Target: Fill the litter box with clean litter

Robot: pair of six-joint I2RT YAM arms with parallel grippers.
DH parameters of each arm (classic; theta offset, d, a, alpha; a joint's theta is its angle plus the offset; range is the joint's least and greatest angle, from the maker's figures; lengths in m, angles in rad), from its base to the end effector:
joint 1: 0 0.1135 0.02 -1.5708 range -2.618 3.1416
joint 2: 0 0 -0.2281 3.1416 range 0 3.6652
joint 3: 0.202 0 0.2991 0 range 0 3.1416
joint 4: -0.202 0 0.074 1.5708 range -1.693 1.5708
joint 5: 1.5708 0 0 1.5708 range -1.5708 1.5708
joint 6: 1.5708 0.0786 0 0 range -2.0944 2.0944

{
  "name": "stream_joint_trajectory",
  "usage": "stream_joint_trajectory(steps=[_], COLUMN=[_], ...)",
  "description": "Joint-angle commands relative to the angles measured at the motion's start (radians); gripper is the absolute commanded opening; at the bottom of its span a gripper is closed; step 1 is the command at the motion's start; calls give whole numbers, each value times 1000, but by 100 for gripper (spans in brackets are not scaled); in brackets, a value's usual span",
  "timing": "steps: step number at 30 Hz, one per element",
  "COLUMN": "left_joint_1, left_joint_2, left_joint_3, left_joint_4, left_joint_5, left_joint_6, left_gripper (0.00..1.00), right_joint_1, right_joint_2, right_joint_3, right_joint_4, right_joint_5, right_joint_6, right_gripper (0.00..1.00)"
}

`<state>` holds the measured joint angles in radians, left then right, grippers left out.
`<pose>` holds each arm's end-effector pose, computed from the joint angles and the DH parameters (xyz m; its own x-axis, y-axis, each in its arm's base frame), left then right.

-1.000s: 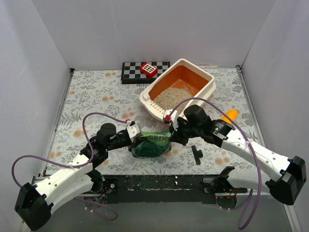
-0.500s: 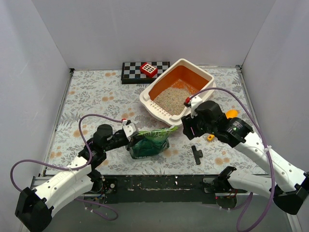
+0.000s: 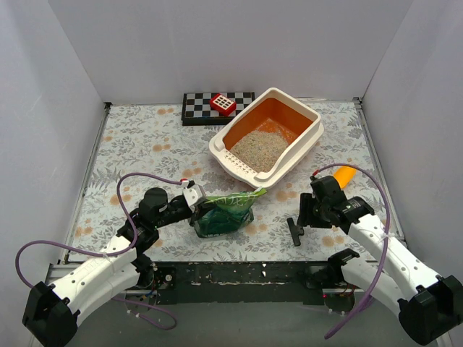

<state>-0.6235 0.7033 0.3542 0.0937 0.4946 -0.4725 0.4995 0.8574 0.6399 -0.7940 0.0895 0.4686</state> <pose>0.2059 -0.1940 0.1810 -0.5862 -0.0718 -0.8070 0.6963 0.4646 -0.5471 0.2233 0.1139 0.1523 -0.8605 0.0429 -0.5076 -0.0524 0.9837 0.1720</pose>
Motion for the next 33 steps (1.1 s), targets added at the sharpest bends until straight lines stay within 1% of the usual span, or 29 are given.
stream_joint_trajectory(steps=[1, 5, 12, 17, 26, 27, 29, 32, 33], left_joint_1=[8, 8, 10, 8, 8, 7, 7, 7, 7], left_joint_2=[-11, -14, -21, -25, -28, -28, -28, -28, -28], left_joint_3=[3, 3, 2, -1, -1, -3, -3, -3, -3], left_joint_4=[41, 38, 35, 38, 35, 35, 35, 34, 34], left_joint_5=[2, 2, -1, -2, -5, -5, -7, -8, -8], left_joint_6=[-14, -15, -17, -14, -17, -17, -17, -17, -17], left_gripper=[0, 0, 0, 0, 0, 0, 0, 0, 0], right_joint_1=[-52, -73, -88, -88, -88, -90, -90, -90, -90], right_joint_2=[-27, -27, 8, 9, 31, 28, 23, 15, 5], right_joint_3=[-78, -111, -163, -183, -239, -247, -258, -270, -272], right_joint_4=[114, 159, 239, 256, 299, 306, 317, 322, 320], right_joint_5=[-25, -48, -109, -106, -149, -155, -165, -159, -157], right_joint_6=[94, 134, 136, 137, 139, 140, 142, 140, 140], right_gripper=[60, 59, 54, 52, 48, 45, 32, 2, 1])
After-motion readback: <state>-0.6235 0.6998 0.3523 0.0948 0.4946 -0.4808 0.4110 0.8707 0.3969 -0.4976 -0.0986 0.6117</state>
